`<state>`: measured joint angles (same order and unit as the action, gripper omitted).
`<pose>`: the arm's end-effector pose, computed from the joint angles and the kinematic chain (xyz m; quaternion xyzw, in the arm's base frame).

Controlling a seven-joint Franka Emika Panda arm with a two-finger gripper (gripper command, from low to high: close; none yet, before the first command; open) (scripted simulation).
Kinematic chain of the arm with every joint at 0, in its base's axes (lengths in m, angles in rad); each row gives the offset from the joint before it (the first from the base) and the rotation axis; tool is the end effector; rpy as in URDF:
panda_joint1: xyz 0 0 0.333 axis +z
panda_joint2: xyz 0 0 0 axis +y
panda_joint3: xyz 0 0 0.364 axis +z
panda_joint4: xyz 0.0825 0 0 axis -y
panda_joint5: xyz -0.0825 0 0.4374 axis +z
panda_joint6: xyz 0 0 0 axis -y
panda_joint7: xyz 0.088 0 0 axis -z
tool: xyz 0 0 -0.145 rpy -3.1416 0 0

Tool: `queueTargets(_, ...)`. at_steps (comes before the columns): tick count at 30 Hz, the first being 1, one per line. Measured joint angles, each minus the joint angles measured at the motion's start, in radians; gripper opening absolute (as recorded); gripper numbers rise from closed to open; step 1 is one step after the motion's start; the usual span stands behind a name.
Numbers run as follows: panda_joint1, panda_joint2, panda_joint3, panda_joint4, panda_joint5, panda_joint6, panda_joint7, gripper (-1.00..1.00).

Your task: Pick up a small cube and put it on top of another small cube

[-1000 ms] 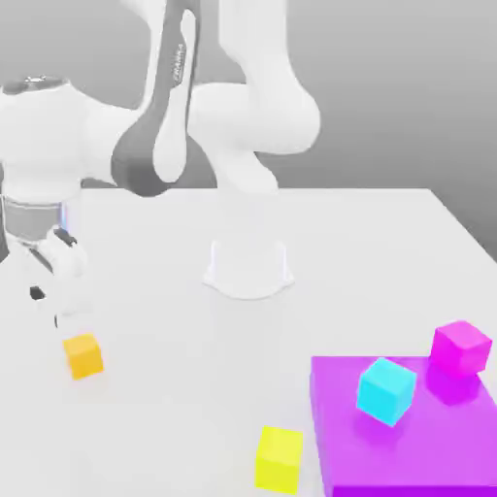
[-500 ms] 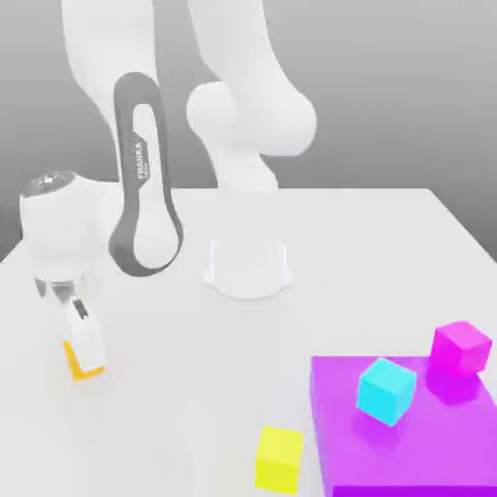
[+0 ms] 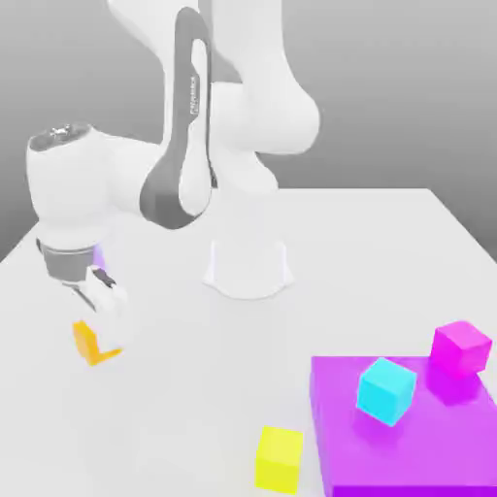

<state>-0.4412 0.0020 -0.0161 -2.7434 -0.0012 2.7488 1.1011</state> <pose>0.3738 -0.1839 0.1805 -0.7119 0.7023 -0.0017 0.0003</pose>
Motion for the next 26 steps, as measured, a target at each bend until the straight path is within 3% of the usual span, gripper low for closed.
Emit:
queueTargets(17,0.522,-0.108,0.273,0.19,0.047,-0.297,0.146,-1.0)
queueTargets(22,0.548,0.004,0.299,0.183,-0.005,-0.182,0.199,-1.0)
queueTargets(23,0.549,0.03,0.298,0.178,-0.018,-0.152,0.208,1.0)
queueTargets(26,0.548,0.03,0.298,0.178,-0.018,-0.152,0.208,1.0)
